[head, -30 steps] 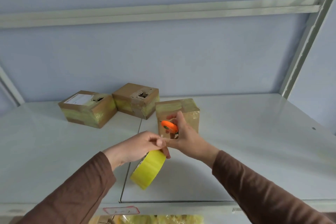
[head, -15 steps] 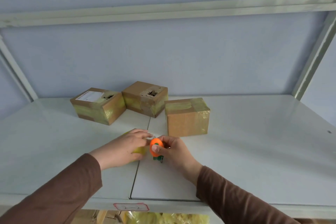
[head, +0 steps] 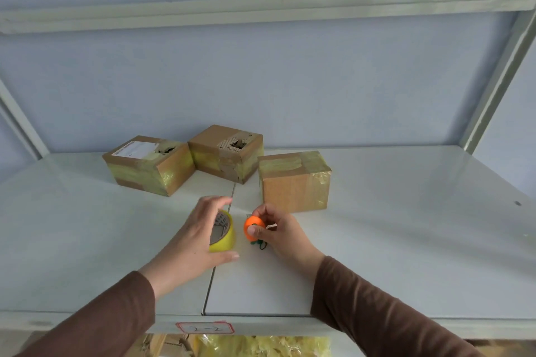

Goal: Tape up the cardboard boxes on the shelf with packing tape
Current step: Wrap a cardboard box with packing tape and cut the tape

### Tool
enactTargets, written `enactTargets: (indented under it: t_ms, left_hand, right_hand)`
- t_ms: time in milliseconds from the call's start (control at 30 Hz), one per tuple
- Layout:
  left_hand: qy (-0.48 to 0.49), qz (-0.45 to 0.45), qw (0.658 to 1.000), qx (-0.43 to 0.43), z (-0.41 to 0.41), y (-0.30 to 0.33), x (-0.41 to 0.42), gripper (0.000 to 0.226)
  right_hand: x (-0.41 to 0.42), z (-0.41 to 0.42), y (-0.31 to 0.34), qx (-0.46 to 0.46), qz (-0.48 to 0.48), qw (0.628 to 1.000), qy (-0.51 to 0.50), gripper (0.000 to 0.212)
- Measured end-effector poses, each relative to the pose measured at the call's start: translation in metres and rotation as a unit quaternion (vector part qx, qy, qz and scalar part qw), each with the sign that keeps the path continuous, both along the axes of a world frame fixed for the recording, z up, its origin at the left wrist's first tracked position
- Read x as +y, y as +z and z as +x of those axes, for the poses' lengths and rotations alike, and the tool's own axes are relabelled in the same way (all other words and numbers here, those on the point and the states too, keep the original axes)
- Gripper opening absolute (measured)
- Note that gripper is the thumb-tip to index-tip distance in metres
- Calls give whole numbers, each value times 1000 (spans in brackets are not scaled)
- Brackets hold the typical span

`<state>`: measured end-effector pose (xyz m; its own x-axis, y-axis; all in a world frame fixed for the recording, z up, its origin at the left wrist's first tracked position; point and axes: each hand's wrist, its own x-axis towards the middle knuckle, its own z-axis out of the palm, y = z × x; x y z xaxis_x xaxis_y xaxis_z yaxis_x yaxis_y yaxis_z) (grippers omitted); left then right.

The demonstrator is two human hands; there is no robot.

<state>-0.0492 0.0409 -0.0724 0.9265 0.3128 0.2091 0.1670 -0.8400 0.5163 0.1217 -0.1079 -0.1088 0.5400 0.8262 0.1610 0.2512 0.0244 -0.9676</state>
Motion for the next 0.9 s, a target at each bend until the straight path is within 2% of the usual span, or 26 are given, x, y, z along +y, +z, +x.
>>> enactTargets:
  t_ms: [33,100,167,267,400,600,700,800,900]
  left_hand:
    - [47,28,998,-36,0,-5,-2,78]
    - [94,86,991,-51,2,-12,-3,53]
    - [53,134,989,-32,5,-15,2,43]
    - [-5,121,992,-18,5,-14,9,43]
    - [-50,78,995,-22,3,-15,20,13]
    - [-82,40,994,63,5,-1,30,18]
    - [-68,55,991,102,10,12,27,37]
    - [-38,25,996,73,19,27,20,58]
    - [-40,22,999,2,42,40,8,49]
  right_hand:
    - [0,1,0,0,2,1000,0,19]
    - [1,3,0,0,4,1000,0,20]
    - [2,4,-1,7,11,1000,4,20]
    - [4,4,-2,21,18,1000,11,20]
    - [6,6,1,26,21,999,24,20]
    - [4,4,11,50,-23,997,61,15]
    - [-4,7,19,-57,-66,996,16,15]
    - [-23,17,32,-164,-36,984,-55,18]
    - [-48,37,46,-259,57,949,-169,7]
